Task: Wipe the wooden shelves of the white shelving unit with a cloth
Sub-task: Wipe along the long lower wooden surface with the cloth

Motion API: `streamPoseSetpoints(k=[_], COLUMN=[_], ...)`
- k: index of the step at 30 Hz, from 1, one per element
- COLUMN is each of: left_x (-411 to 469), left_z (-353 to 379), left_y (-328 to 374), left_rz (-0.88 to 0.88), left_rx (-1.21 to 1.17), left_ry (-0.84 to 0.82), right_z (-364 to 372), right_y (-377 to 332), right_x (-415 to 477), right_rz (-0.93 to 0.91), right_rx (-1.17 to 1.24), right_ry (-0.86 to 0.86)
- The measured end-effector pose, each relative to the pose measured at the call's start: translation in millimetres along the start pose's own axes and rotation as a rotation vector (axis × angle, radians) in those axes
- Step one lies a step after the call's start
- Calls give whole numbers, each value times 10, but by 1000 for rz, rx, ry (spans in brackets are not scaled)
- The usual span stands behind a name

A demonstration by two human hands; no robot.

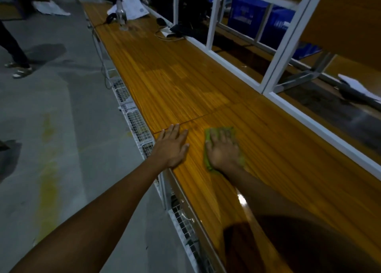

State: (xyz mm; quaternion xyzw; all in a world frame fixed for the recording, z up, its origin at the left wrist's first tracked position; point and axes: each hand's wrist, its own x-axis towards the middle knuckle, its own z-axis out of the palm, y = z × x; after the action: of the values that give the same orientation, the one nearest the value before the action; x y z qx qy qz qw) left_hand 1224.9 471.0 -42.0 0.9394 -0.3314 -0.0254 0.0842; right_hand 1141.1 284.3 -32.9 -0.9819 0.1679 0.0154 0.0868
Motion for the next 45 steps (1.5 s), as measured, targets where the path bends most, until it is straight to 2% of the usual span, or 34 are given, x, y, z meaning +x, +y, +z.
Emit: streamPoseSetpoints(k=[4, 7, 10, 13, 17, 19, 22, 25, 28, 30, 33, 37, 41, 45], left_x=[125, 201, 300, 357, 350, 353, 374, 392, 485, 599, 802, 1003, 1174, 1233], left_z=[17, -9, -17, 4, -37, -40, -33, -33, -32, -15, 13, 39, 43, 53], left_y=[79, 19, -27, -25, 0, -9, -5, 11, 95, 227, 427, 499, 514, 520], left_rz=[-4, 78, 123, 101, 86, 76, 65, 130, 204, 221, 238, 231, 234, 266], left_rx=[7, 7, -11, -101, -310, -353, -350, -204, -132, -134, -128, -146, -141, -120], left_ry=[4, -15, -23, 49, 162, 185, 204, 177, 93, 48, 24, 28, 26, -4], right_z=[4, -54, -98, -132, -125, -80, -6, 7, -48, -94, -187, -221, -200, -200], right_y=[-83, 149, 517, 756, 484, 93, -350, -263, 160, 473, 934, 1070, 661, 628], right_x=[-267, -680, -698, -291, 314, 436, 261, -152, -238, -63, 377, 912, 916, 329], right_rz=[-190, -264, -148, 2, 83, 43, -141, -258, -153, -39, 70, 169, 57, -148], right_rx=[14, 10, 13, 66, 61, 76, 74, 93, 78, 74, 53, 29, 31, 24], right_ry=[2, -12, 10, 13, 19, 18, 21, -1, 20, 56, 6, 21, -34, -37])
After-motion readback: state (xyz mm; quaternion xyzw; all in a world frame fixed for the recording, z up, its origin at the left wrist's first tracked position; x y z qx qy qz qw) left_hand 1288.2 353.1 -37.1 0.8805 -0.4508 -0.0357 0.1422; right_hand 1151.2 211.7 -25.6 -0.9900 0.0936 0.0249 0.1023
